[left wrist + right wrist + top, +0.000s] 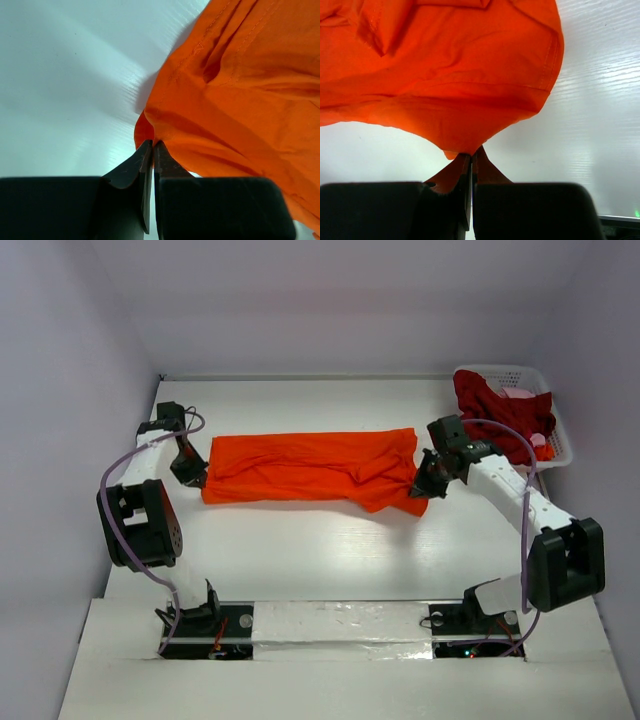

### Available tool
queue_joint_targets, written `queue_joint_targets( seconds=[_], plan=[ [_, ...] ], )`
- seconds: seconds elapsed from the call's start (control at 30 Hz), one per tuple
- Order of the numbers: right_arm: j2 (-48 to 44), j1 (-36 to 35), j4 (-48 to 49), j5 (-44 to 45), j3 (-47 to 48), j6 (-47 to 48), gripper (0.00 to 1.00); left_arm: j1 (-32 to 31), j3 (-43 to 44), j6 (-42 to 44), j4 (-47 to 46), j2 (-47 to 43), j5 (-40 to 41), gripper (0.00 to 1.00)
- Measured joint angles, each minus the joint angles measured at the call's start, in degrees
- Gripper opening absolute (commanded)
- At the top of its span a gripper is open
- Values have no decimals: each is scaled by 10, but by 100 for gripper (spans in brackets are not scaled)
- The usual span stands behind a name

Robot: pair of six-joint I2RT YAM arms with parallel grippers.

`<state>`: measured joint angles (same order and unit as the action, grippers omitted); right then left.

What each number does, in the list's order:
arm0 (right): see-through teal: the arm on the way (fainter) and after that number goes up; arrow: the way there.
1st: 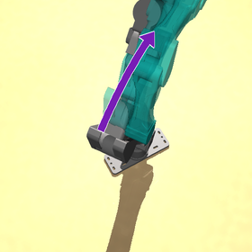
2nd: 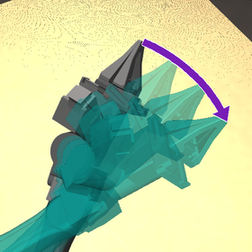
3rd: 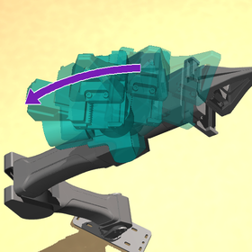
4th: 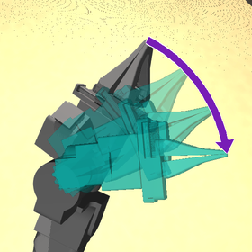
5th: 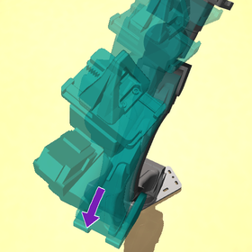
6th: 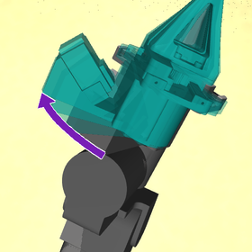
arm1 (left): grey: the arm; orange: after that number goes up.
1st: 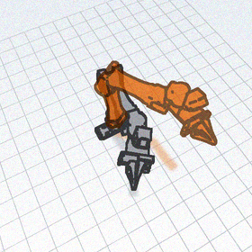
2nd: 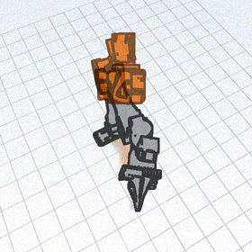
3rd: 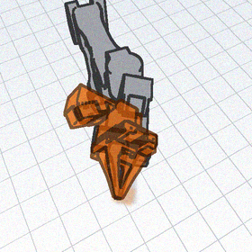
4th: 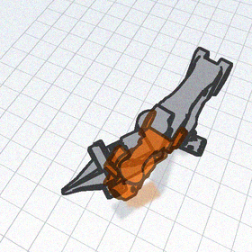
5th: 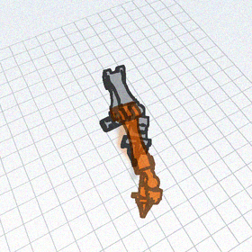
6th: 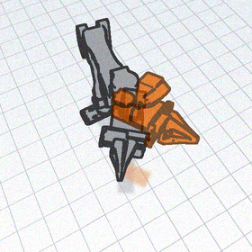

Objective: Fold and stack the t-shirts
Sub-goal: Fold the other side of the tshirt into a rectangle

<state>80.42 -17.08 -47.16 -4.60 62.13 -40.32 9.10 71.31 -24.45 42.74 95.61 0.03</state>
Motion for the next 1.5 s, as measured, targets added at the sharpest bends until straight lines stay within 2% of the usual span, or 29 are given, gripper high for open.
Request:
queue_joint_targets(
  seconds=[0.4, 0.83, 1.5],
  plan=[
    [16, 17, -4, 6, 12, 17, 0, 0, 2, 0, 1, 0, 0, 0],
    [88, 35, -1, 12, 69, 30, 0, 0, 21, -7, -13, 47, -22, 0],
    [176, 54, 4, 19, 146, 39, 0, 0, 103, -11, -21, 114, -37, 0]
  ],
)
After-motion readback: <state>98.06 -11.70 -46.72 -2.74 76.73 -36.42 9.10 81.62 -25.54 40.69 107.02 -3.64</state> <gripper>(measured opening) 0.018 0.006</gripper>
